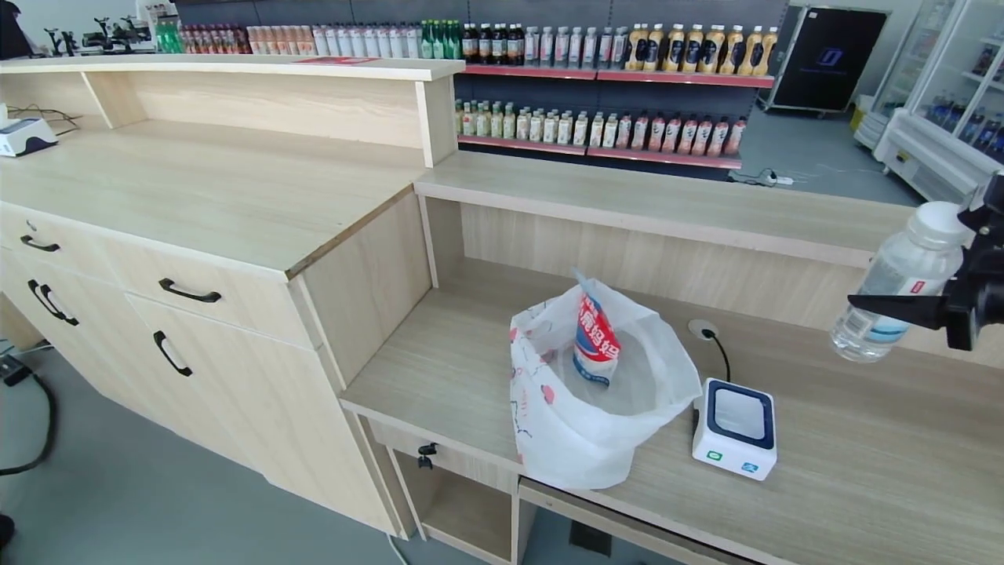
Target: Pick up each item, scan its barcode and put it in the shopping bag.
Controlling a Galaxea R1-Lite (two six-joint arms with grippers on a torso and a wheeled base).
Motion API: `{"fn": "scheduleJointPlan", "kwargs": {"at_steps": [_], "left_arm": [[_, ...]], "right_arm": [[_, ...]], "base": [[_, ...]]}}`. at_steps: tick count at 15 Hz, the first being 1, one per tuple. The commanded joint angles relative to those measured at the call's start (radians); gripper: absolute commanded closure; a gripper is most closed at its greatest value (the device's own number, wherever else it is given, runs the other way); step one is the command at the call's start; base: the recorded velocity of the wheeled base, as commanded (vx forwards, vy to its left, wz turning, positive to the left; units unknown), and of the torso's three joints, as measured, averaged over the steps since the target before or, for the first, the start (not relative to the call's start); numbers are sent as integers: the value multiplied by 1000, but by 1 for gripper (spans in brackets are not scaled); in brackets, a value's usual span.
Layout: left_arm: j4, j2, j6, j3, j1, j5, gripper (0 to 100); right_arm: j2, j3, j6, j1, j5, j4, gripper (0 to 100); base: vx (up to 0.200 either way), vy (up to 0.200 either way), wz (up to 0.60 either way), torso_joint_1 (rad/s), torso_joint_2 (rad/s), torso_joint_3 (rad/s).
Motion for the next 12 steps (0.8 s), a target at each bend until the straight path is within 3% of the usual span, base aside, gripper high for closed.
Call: {"fn": "scheduleJointPlan", "kwargs": {"at_steps": [1,5,12], "left_arm": [[1,0,0,0,1,0,0],[1,0,0,0,1,2,0],[1,0,0,0,1,0,0]], "right_arm": [[142,-5,-18,50,99,-103,100],[237,-1,-217,77,178,-129,100],[361,-4,-349,103,212,-198,100]], "base": [[0,0,0,0,0,0],[0,0,0,0,0,0],[0,0,0,0,0,0]]}}
